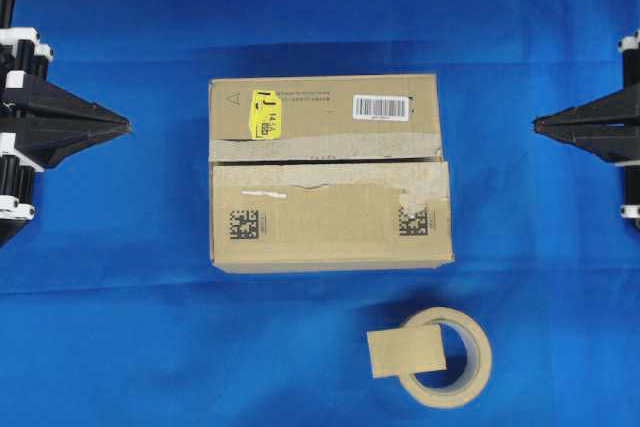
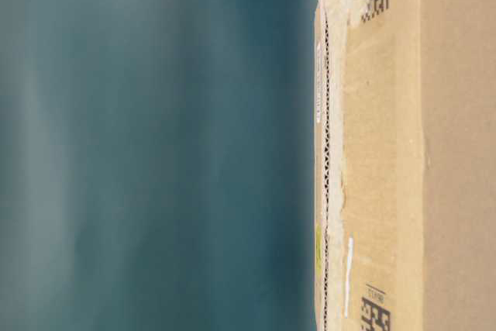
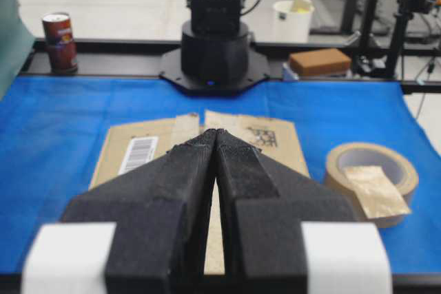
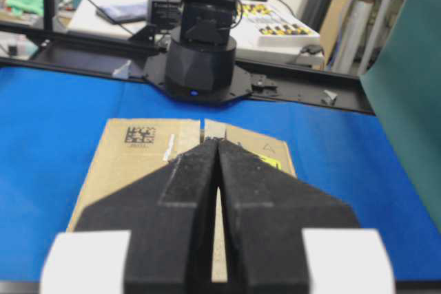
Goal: Apply tape along the seams of the closed cardboard box to seal it securely.
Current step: 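Move the left gripper down toward the beige tape roll's loose end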
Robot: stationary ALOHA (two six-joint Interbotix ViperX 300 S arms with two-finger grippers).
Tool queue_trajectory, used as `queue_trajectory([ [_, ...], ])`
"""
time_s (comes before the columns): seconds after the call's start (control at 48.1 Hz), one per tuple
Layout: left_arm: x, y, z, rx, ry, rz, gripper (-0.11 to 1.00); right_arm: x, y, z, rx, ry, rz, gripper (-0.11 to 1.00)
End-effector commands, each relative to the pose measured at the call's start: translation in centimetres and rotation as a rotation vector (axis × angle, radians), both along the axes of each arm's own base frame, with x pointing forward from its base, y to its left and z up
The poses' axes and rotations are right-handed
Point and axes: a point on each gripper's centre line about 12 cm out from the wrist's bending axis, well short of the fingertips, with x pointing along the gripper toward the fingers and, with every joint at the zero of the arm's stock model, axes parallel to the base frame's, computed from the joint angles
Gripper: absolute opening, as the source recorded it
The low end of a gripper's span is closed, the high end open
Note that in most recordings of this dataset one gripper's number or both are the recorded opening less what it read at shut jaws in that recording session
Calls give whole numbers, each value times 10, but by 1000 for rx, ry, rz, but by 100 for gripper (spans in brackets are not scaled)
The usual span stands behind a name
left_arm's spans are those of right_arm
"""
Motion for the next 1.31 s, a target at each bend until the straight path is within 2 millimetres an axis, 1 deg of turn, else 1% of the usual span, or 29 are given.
queue_trajectory([
  [0.0, 3, -3, 3, 22, 4, -15, 0, 2, 1, 13, 11, -34, 3, 0],
  [0.104, 5, -15, 5, 98, -13, -63, 0, 4, 0, 10, 21, -11, 2, 0],
  [0.187, 8, -27, 8, 211, -48, -110, 0, 4, 0, 9, 27, 2, 2, 0],
  [0.291, 15, -39, 10, 263, -78, -152, 0, 4, 0, 9, 36, -1, 1, 0],
  [0.499, 33, -65, 1, 483, -73, -228, 0, 5, 0, 9, 42, 0, 0, 0],
  [0.665, 53, -99, -9, 647, -79, -324, 2, 6, 0, 10, 44, 0, 0, 0],
  [0.707, 60, -104, -13, 675, -70, -335, 6, 6, 0, 11, 44, -3, 0, 0],
  [0.79, 77, -113, -22, 719, -35, -353, 25, 6, 0, 11, 44, -3, 1, 0],
  [0.915, 108, -126, -37, 788, 20, -376, 62, 7, 0, 12, 42, 0, 0, 0],
  [0.956, 120, -132, -46, 832, 48, -390, 72, 7, 0, 11, 42, 3, 0, 0],
  [0.977, 126, -134, -50, 851, 60, -396, 73, 7, 0, 11, 42, 3, 0, 0],
  [1.081, 150, -144, -71, 981, 110, -431, 68, 7, 0, 10, 42, 6, 1, 0],
  [1.185, 175, -154, -95, 1100, 166, -475, 66, 9, 0, 8, 42, 15, 1, 0],
  [1.289, 195, -162, -111, 1161, 204, -509, 66, 9, 0, 7, 42, 18, 1, 0],
])
